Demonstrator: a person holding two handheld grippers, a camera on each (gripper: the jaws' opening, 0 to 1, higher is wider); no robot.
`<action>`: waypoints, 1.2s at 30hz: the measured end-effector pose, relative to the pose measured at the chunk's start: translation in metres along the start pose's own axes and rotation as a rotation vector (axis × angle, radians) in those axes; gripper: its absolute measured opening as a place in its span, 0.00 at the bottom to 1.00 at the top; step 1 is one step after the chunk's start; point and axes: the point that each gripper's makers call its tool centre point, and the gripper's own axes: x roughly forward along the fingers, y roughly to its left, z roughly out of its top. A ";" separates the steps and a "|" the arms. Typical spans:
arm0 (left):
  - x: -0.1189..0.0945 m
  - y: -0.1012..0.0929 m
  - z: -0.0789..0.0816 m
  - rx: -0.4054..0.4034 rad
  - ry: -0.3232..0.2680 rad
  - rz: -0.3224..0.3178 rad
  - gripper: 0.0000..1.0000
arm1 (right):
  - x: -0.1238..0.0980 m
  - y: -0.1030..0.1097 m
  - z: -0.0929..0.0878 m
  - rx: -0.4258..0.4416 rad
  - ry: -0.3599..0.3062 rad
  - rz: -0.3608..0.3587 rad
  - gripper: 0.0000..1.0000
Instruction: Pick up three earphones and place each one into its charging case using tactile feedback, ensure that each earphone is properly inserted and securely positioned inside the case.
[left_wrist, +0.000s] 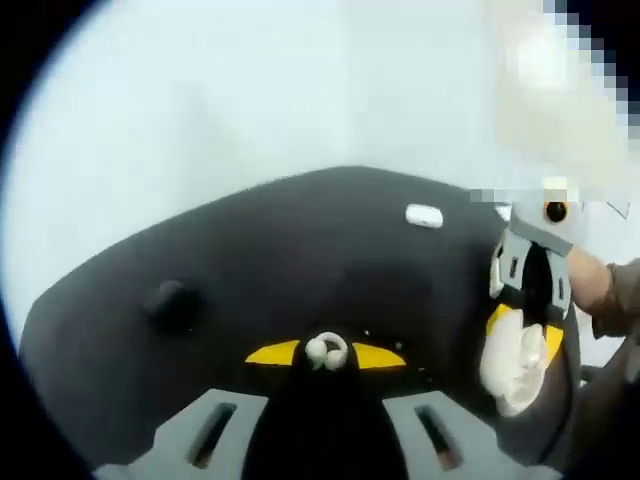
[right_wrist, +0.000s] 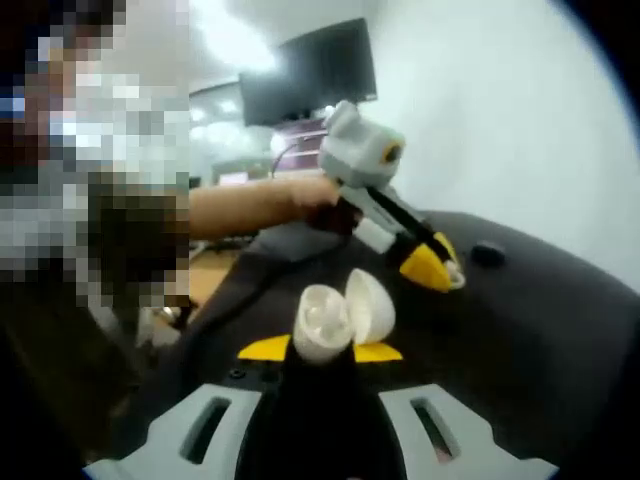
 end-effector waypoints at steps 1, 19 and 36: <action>-0.008 0.001 0.007 0.000 -0.030 -0.001 0.16 | 0.000 0.000 0.000 0.000 0.000 0.000 0.22; -0.078 -0.060 -0.040 0.231 0.031 -0.223 0.16 | 0.000 0.000 -0.001 -0.009 0.004 0.000 0.22; -0.073 -0.059 -0.062 0.391 0.146 -0.377 0.28 | -0.002 -0.001 -0.002 -0.013 0.003 0.008 0.22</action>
